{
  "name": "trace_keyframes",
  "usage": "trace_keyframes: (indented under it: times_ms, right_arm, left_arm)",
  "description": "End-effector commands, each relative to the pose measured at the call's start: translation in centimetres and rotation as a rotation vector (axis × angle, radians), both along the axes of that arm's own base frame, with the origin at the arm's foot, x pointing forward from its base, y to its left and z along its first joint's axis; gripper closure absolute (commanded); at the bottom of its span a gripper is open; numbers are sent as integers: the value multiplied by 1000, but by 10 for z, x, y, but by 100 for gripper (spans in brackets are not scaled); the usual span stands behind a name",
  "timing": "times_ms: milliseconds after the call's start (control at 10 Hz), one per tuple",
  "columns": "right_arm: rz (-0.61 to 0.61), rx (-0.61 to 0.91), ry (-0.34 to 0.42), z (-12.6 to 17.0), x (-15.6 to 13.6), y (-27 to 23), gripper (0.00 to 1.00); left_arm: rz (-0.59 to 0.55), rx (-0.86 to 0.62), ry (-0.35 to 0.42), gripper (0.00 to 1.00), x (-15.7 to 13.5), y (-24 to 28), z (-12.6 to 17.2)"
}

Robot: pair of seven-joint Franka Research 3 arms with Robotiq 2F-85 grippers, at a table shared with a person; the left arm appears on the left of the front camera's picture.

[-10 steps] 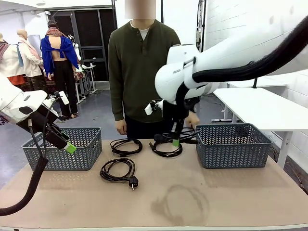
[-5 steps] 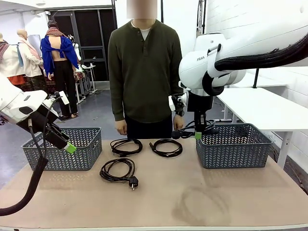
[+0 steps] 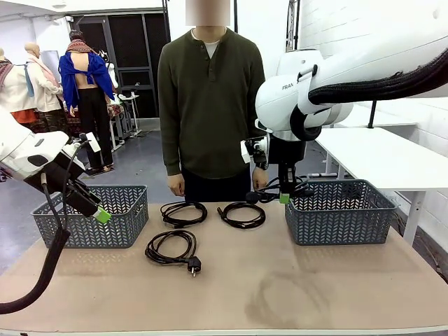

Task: Organize the cables according to human instructions.
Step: Pick up a bundle of cables and place it in the basket indicated by the human.

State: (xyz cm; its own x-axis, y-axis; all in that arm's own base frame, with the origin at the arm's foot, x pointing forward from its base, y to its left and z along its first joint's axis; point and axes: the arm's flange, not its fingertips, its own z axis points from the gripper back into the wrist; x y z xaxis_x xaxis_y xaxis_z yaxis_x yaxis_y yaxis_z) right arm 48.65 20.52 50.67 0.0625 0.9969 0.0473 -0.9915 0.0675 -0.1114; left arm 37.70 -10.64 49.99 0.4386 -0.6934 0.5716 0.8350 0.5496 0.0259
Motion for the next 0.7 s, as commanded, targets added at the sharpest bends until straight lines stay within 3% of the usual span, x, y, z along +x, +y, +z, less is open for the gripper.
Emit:
trace_keyframes:
  times_ms: [0, 600]
  right_arm:
    - [-10, -32, -23, 4, 8, -11, 100]
    - [18, -16, -63, 20, 33, -105, 100]
  left_arm:
    - [-16, -20, 5, 0, 0, 2, -1]
    - [-16, -20, 5, 0, 0, 2, -1]
